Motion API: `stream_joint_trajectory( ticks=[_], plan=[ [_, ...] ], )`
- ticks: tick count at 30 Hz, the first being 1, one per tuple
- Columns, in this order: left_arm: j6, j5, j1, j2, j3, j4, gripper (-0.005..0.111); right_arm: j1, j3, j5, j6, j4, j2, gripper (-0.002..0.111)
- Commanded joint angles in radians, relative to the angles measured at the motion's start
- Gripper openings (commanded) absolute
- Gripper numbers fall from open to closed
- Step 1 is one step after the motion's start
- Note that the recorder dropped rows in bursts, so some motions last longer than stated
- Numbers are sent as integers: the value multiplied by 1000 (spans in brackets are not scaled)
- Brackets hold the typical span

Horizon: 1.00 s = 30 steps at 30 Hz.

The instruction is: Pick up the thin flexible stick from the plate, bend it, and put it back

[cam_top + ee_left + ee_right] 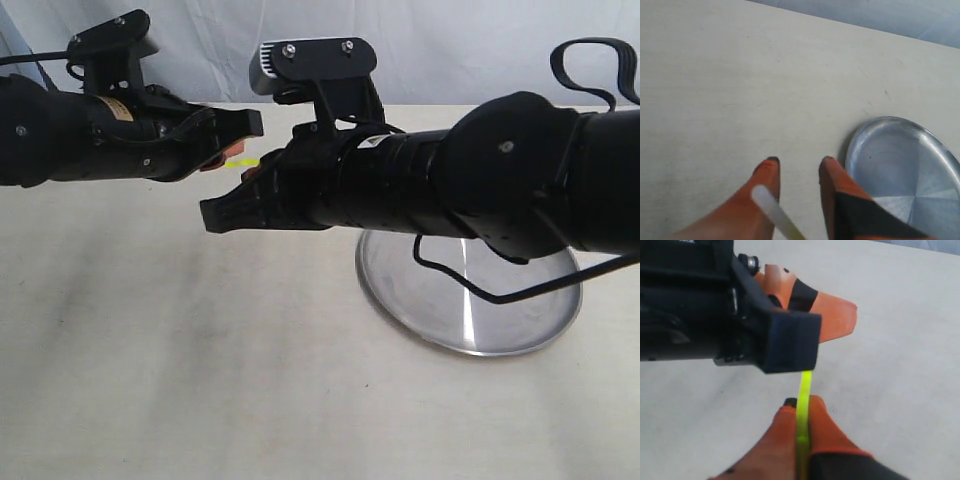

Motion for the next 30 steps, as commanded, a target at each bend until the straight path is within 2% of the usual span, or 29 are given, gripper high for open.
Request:
stream_joint_trajectory(
  ticks=[1, 6, 11, 19, 24, 30],
  plan=[
    [7, 7, 5, 6, 6, -2, 44, -3, -11, -22, -9, 2, -18, -1],
    [7, -2, 33, 3, 6, -11, 50, -3, -11, 14, -9, 17, -18, -1],
    [7, 52, 114, -33, 6, -13, 55, -3, -11, 14, -9, 17, -18, -1],
    [11, 94, 175, -125, 6, -13, 55, -28, -7, -6, -9, 17, -11, -1],
    [11, 99, 194, -163, 6, 2, 55, -90, 31, -6, -9, 17, -11, -1],
    [11, 170, 273, -189, 6, 17, 55, -253, 93, 27, -14, 3, -11, -1]
  ],
)
